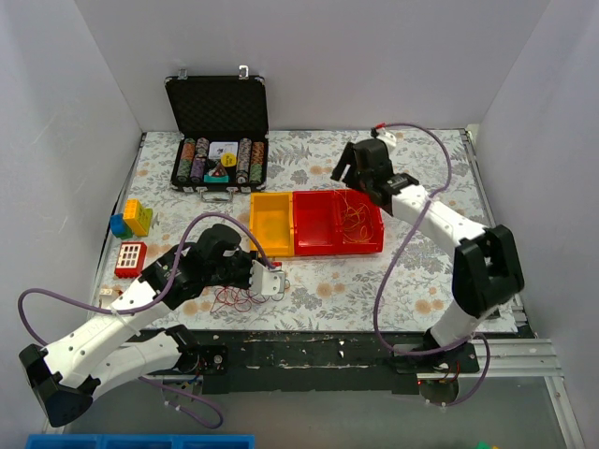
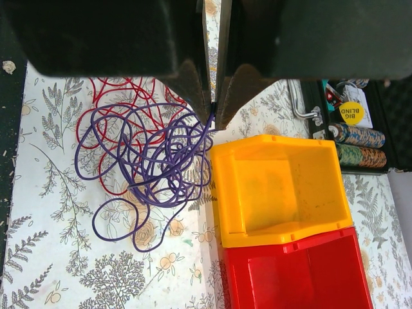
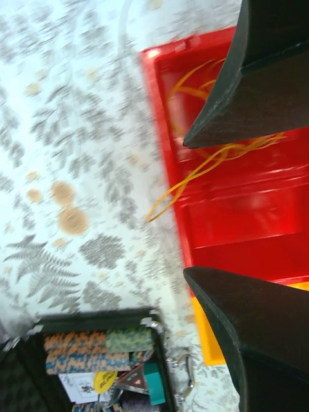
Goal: Untangle the cables
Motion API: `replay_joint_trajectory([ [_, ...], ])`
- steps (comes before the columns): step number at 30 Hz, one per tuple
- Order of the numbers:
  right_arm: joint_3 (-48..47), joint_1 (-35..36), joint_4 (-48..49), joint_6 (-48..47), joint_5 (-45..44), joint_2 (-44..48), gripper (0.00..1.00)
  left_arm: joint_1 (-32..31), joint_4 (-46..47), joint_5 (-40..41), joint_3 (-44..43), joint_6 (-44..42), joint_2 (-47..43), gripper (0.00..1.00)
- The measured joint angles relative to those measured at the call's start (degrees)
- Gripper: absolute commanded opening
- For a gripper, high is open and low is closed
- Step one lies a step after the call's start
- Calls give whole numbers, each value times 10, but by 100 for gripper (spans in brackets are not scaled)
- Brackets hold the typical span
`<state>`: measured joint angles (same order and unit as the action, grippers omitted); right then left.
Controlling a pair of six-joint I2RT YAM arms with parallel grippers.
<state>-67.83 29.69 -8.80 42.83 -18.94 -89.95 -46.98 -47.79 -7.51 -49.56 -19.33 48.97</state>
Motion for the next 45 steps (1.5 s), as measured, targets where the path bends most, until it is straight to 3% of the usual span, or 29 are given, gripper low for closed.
replay_joint_trajectory([
  [5, -141, 0, 9, -75, 12, -131, 85, 0, 0, 0, 0, 0, 0, 5],
  [11, -174, 0, 11, -132, 16, -198, 83, 0, -1, 2, 0, -2, 0, 5],
  [14, -184, -1, 9, -147, 24, -218, 76, 0, -1, 3, 0, -3, 0, 4],
  [17, -189, -1, 7, -153, 33, -227, 59, 0, 0, 5, 0, -4, 0, 4],
  [21, -188, -1, 6, -155, 42, -229, 23, 0, 0, 5, 0, -4, 0, 4],
  [27, -154, -1, 16, -146, 33, -216, 2, 0, 2, 6, 0, -6, 0, 5],
  [39, 33, -1, 44, -143, -7, -15, 1, 0, 2, 7, 0, -9, 0, 5],
  [45, 95, -1, 58, -125, -3, 3, 1, 0, 2, 6, -1, -9, 1, 5],
])
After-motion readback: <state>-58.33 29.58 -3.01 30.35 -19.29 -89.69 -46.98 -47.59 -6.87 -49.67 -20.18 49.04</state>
